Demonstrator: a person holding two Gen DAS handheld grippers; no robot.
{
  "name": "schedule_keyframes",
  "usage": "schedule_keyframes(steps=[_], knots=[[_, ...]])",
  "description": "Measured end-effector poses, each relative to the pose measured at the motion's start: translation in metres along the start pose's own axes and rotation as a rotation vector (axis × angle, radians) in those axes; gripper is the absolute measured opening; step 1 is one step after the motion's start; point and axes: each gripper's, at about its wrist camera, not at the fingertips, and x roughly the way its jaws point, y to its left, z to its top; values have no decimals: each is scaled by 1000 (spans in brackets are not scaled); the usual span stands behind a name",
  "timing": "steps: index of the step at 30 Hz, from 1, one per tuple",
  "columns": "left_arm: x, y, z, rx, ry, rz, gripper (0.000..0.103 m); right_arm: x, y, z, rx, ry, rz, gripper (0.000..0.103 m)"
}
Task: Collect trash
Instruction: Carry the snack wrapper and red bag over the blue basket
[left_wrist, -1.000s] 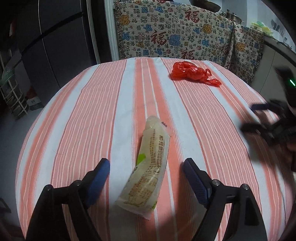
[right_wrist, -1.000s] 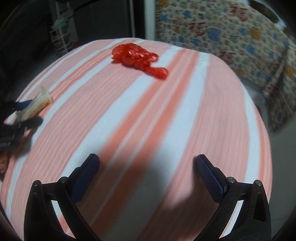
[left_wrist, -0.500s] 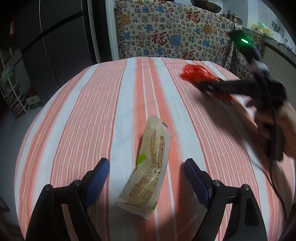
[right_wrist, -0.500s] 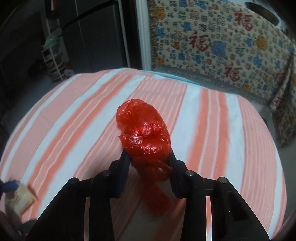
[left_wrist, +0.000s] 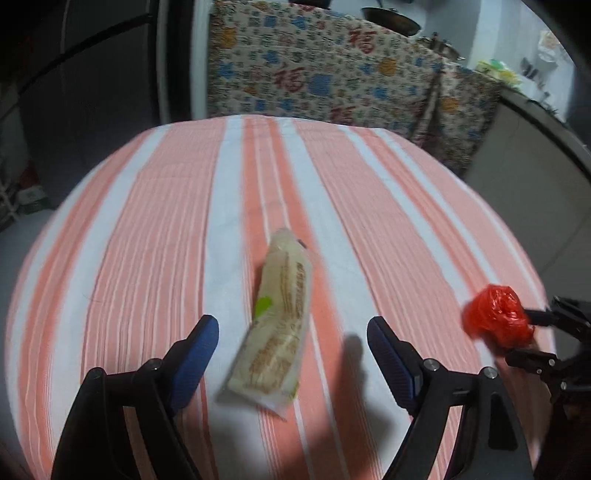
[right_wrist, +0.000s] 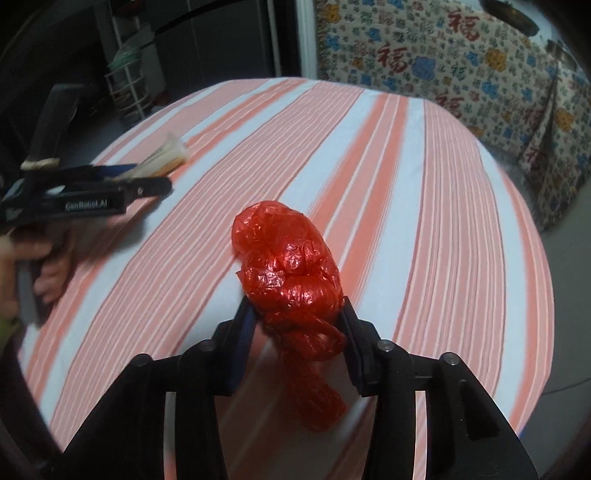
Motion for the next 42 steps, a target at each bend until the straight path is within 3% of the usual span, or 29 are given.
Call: schedule_keyframes(steps=[1,3,8,11,13,14,15,16,23,31,38,42], knots=[[-3,2,0,6,9,-26,85,-6,-2,1,-15,4,12,70],[-11,2,2,39,5,-53,85,-14,-2,3,-59,4,8,75],[-1,-4,15,101,68,-78,83,-8,11,22,-149,53,31,76],[11,-16,17,173,122,-13,82,5,20,33,-162,91,22,76],[14,-24,18,228,133,27,69,17,20,38,-152,137,3,76],[15,-26,18,239,136,38,55,23,18,40,-134,154,2,75],[15,-27,20,242,134,46,36,24,16,40,-118,163,9,63],[14,-27,21,234,134,42,25,25,13,39,-103,170,15,46],[-3,-41,16,196,74,-13,21,-16,-6,25,17,74,35,44],[-32,-151,9,256,21,-217,21,-83,-73,-13,234,-44,29,44],[-26,-270,7,327,54,-433,21,-148,-166,-76,422,-89,-103,44],[-4,-332,1,371,91,-491,21,-164,-216,-119,538,-75,-153,44]])
